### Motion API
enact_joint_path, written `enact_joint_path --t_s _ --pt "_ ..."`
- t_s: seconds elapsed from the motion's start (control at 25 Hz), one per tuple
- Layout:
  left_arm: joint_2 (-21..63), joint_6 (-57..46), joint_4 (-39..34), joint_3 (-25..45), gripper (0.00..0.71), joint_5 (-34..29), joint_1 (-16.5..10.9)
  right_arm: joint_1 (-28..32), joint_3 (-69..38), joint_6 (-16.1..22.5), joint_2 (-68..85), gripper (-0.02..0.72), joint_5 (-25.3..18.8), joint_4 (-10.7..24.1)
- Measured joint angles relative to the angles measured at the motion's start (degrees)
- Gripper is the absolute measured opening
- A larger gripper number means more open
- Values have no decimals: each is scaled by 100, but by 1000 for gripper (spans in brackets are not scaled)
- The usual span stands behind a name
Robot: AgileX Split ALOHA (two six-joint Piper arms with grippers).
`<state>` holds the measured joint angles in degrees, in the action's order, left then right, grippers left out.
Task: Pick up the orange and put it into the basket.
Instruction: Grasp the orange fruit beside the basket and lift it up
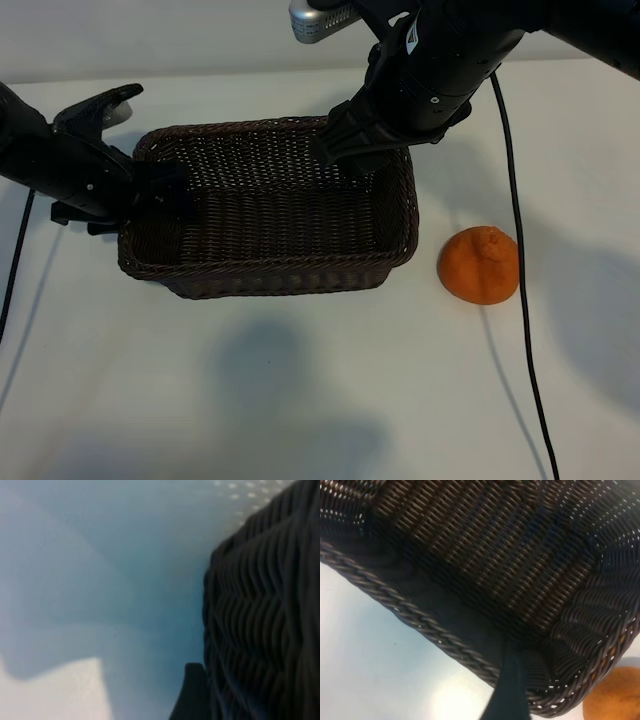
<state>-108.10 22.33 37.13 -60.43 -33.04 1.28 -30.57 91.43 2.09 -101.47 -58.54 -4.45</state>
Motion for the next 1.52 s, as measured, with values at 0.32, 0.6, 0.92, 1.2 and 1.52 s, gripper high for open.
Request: enact_joint_path --t_s 0.32,0.6,0.92,1.2,1.52 --pt "348 -362 -366 0 621 -181 0 0 0 0 0 595 -24 -1" --pt "853 -996 -1171 0 607 -355 0 0 0 0 0 595 -35 -6" --pt "1590 -1155 -1299 0 594 -453 0 0 0 0 0 595 -35 -11" --pt "1780 -1203 -1305 -490 594 -820 0 0 0 0 0 595 -35 -15" --pt "1812 -1228 -1295 -968 594 -1159 0 0 0 -5 0 592 8 -15"
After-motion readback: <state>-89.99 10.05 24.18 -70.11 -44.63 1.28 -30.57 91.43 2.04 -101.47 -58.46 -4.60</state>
